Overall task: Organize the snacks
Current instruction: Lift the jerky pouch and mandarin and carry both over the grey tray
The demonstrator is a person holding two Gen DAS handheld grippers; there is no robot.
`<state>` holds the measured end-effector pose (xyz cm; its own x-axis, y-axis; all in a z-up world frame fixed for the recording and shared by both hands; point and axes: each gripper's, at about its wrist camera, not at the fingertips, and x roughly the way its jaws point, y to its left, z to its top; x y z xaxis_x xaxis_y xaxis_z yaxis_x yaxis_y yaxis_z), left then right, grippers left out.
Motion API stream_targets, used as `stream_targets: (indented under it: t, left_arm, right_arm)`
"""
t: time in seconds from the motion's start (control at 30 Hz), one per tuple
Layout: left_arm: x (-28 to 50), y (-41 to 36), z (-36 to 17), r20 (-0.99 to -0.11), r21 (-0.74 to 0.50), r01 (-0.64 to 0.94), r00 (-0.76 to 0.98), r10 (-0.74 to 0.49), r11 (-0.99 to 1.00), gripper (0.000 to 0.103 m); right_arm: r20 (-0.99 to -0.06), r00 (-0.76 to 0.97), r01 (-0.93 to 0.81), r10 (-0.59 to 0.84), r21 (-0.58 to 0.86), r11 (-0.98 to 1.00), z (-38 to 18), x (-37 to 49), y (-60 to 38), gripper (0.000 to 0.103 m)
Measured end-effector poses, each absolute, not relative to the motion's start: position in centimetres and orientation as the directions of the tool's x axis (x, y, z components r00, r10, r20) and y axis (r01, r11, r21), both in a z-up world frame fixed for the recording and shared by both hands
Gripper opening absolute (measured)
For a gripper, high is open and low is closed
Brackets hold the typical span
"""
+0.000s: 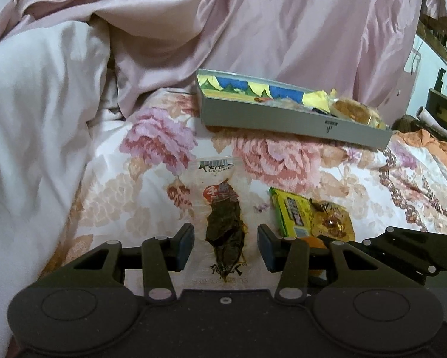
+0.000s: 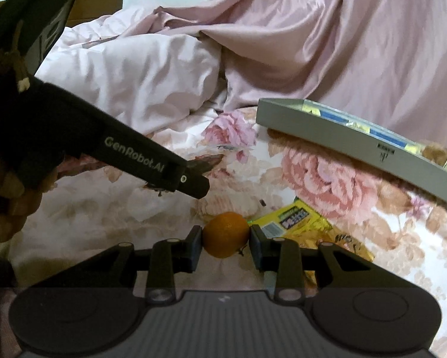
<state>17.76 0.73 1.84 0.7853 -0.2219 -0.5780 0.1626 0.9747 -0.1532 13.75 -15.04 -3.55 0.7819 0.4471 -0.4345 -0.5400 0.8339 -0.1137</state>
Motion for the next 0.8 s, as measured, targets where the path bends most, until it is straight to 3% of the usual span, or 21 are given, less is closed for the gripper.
stream_targets:
  t: [0.8]
  left_arm:
    - [17.5, -3.1, 7.9, -0.474, -0.128, 0.121, 0.864, -0.167, 0.984, 0.048]
  right_arm:
    - [-0.256, 0.895, -0.4, 0.365, -0.097, 0.911, 1.0, 13.6, -19.4, 0.038]
